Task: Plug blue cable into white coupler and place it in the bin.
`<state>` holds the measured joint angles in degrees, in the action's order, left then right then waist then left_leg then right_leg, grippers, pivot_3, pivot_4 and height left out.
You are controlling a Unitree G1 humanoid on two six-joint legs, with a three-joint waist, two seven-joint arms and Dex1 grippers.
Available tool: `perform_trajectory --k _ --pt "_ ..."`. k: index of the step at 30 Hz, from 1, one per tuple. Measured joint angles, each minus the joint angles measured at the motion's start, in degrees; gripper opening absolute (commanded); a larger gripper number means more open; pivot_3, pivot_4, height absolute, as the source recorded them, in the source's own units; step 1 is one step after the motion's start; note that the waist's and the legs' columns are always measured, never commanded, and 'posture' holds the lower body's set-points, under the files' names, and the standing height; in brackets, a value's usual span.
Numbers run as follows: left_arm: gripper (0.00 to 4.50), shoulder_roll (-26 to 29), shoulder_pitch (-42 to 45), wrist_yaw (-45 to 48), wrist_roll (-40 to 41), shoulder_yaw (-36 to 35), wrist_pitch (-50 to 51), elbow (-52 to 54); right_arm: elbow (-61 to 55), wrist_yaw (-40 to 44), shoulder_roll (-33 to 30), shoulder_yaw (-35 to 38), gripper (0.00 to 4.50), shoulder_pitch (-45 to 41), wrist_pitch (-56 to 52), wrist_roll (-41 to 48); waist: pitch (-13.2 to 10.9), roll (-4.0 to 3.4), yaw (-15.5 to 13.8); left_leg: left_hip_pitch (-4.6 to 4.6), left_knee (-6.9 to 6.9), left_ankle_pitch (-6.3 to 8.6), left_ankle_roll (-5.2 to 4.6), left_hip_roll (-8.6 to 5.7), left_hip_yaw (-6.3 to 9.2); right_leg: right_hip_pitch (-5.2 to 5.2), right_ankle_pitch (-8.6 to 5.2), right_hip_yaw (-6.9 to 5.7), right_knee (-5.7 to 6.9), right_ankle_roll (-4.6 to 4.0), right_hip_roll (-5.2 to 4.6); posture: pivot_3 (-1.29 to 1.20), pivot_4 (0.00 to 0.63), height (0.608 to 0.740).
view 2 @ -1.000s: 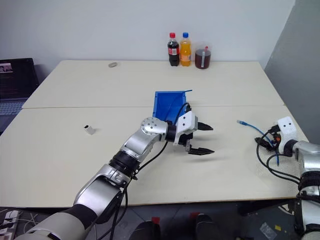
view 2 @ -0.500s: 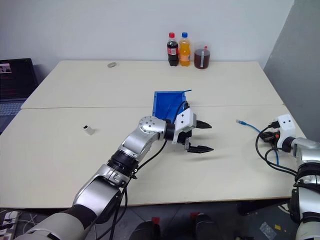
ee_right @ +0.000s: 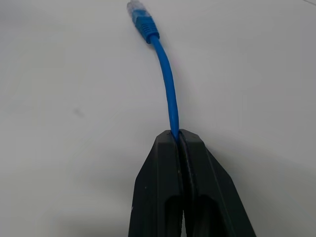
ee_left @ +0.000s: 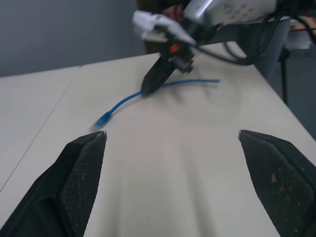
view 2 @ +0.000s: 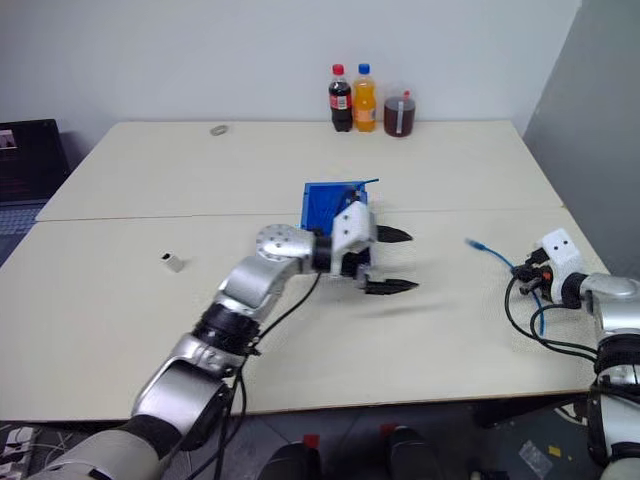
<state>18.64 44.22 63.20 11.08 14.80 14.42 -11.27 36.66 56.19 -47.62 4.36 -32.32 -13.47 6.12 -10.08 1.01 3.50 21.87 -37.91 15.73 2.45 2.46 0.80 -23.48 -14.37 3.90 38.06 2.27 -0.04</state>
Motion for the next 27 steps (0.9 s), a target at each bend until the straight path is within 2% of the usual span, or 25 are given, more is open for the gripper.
perform_trajectory --k 4,7,9,11,13,15,18,22,25,27 --pt "4.50 8.64 -7.54 -0.51 3.37 -5.85 7.80 10.03 -17.37 7.27 -2.81 -1.00 0.02 4.13 -9.14 4.75 -0.04 -0.02 -0.07 0.03 -0.03 0.00 0.00 0.05 0.12 0.01 -0.01 -0.11 0.00 0.01 0.02 0.00 0.150 0.740" --pt "4.50 16.11 -15.49 -1.53 9.17 -12.83 17.49 21.43 -29.96 12.87 -3.28 -4.03 0.02 6.16 -16.52 9.68 -0.08 0.04 -0.19 0.04 -0.03 0.01 0.01 0.10 0.17 0.02 -0.03 -0.18 -0.02 0.02 0.02 0.00 0.150 0.740" --pt "4.50 20.67 -22.68 -2.65 13.62 -18.74 23.90 29.02 -35.45 14.11 -0.91 -7.55 0.02 6.06 -19.58 11.12 -0.12 0.11 -0.10 0.02 -0.02 0.01 0.02 0.15 0.18 0.02 -0.16 -0.21 -0.02 0.21 0.03 0.00 0.150 0.740" --pt "4.50 22.80 -29.11 -4.22 16.53 -23.12 28.01 34.65 -37.17 12.39 4.46 -10.92 0.02 4.98 -21.16 11.18 -0.16 0.18 -0.21 0.02 -0.05 0.01 0.02 0.17 0.18 0.02 -0.19 -0.24 -0.01 0.24 0.02 0.00 0.150 0.740" --pt "4.50 23.58 -36.17 -5.79 18.22 -26.38 30.09 39.09 -36.90 9.18 10.31 -14.39 0.02 3.26 -21.86 10.25 -0.18 0.21 -0.24 0.03 -0.04 0.01 0.03 0.16 0.14 -0.01 -0.19 -0.22 0.02 0.24 0.01 0.00 0.150 0.740" --pt "4.50 23.68 -46.81 -7.29 18.64 -31.12 30.78 42.85 -34.58 5.60 17.15 -18.47 0.02 0.21 -21.00 7.97 -0.21 0.19 -0.12 0.01 -0.03 0.01 0.03 0.19 0.10 -0.04 -0.17 -0.18 0.04 0.17 0.02 0.00 0.150 0.740" --pt "4.50 21.58 -58.42 -9.58 19.02 -35.47 31.07 46.69 -29.70 2.72 23.98 -21.91 0.02 -4.27 -19.50 5.65 -0.29 0.32 -0.57 0.08 -0.03 0.01 0.04 0.20 0.14 -0.11 -0.06 -0.28 0.04 -0.10 0.00 0.00 0.150 0.740" --pt "4.50 17.10 -63.61 -14.86 18.71 -36.95 27.96 50.99 -24.60 2.54 29.92 -26.97 0.02 -8.26 -15.03 2.41 -0.26 0.37 -2.20 0.09 -0.05 0.01 0.06 0.15 0.19 -0.01 -0.06 -0.44 -0.02 -0.11 -0.12 0.00 0.150 0.740" --pt "4.50 14.56 -65.04 -18.63 17.88 -37.04 26.04 51.60 -20.09 2.96 31.30 -29.84 0.02 -8.50 -11.70 0.16 -0.24 0.41 -2.25 0.05 -0.06 0.01 0.06 0.13 0.08 0.02 -0.04 -0.36 -0.05 -0.09 -0.13 0.00 0.150 0.740" --pt "4.50 12.40 -66.97 -21.15 16.75 -37.05 24.34 51.56 -16.69 3.10 31.66 -30.51 0.46 -8.52 -9.73 -0.96 -0.25 0.39 -1.86 0.04 -0.05 0.01 0.06 0.14 0.04 -0.01 -0.05 -0.32 -0.02 -0.10 -0.12 0.00 0.150 0.740"
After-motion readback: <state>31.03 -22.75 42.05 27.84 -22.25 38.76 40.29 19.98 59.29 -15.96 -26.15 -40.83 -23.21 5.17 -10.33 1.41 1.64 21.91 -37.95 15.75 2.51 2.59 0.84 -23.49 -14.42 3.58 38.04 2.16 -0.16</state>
